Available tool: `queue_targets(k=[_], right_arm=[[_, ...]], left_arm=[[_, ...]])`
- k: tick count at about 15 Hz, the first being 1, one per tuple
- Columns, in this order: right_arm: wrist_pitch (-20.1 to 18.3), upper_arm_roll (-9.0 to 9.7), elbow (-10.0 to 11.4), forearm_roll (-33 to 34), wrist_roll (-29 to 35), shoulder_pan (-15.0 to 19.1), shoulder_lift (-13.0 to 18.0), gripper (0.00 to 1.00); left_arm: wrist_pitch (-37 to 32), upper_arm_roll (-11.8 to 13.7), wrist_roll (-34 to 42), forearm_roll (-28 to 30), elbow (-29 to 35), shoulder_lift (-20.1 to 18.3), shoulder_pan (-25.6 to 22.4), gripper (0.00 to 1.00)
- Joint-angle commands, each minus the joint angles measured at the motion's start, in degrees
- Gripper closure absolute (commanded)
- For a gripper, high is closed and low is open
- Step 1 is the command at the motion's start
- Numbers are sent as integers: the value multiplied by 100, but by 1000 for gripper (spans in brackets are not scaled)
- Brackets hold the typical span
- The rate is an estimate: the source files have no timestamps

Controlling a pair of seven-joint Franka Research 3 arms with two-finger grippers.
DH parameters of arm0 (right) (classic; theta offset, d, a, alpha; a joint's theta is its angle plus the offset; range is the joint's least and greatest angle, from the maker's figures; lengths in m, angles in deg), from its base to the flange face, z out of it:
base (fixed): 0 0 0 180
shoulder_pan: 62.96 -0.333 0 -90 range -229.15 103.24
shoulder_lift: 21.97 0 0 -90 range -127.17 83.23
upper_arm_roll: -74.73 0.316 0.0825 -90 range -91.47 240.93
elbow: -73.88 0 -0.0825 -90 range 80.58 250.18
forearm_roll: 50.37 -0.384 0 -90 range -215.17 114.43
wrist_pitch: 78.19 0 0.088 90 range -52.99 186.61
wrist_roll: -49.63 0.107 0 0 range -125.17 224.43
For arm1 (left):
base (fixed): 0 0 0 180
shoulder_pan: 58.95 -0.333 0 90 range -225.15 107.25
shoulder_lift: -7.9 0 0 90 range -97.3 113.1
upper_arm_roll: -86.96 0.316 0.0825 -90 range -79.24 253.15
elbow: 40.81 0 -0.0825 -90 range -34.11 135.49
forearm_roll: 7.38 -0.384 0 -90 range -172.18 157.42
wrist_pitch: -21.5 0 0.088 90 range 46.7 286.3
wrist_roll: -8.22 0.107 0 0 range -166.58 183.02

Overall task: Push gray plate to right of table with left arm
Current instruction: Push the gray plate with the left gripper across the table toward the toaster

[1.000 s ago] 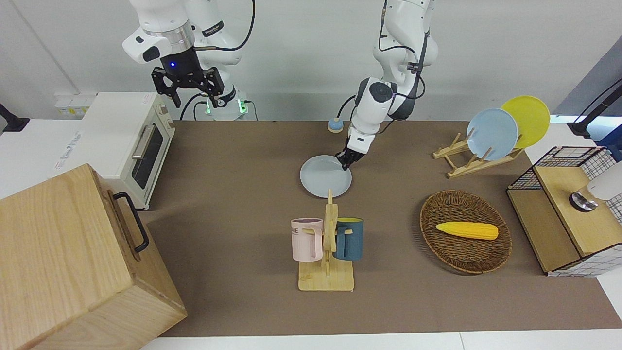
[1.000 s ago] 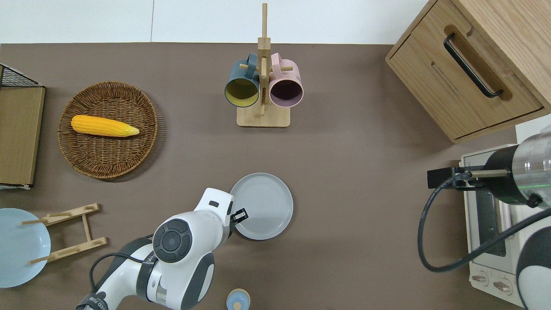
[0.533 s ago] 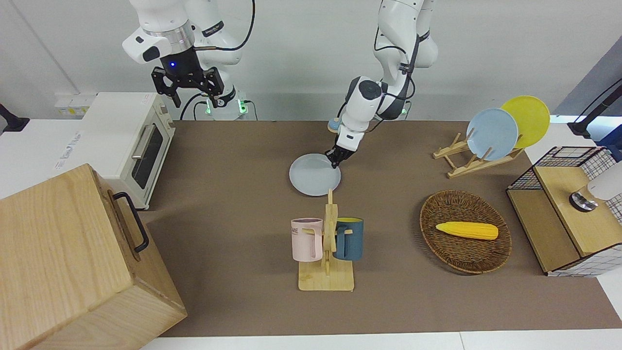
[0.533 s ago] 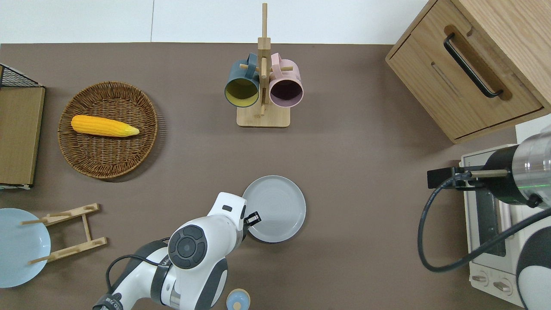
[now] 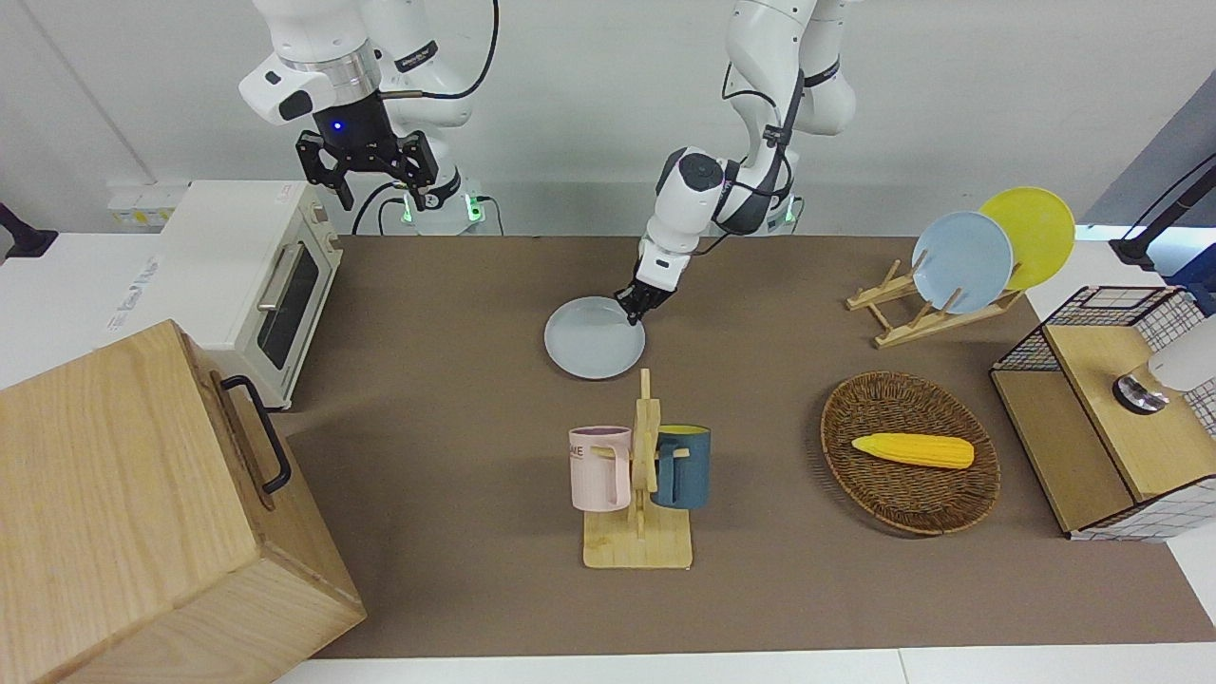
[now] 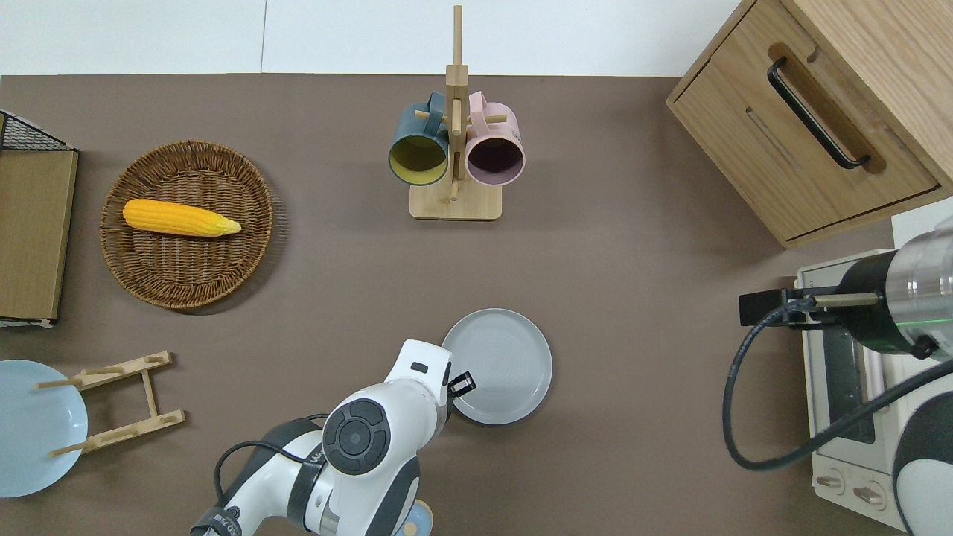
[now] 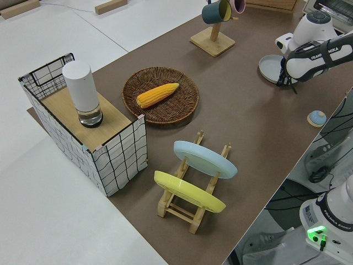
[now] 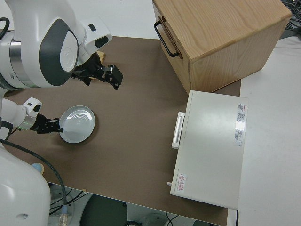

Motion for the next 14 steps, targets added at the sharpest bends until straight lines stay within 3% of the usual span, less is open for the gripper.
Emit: queue_targets(k=[1, 7, 14], right_arm=[[1, 83, 156, -123, 59, 141, 157, 5], [1, 83, 156, -123, 59, 141, 157, 5], [1, 83, 156, -123, 59, 141, 157, 5]], left_arm=[[313, 64, -434, 80, -98, 380, 377, 1000], [314, 187, -532, 97, -431, 547, 747, 1000], [314, 161, -585, 89, -563, 662, 826, 994]])
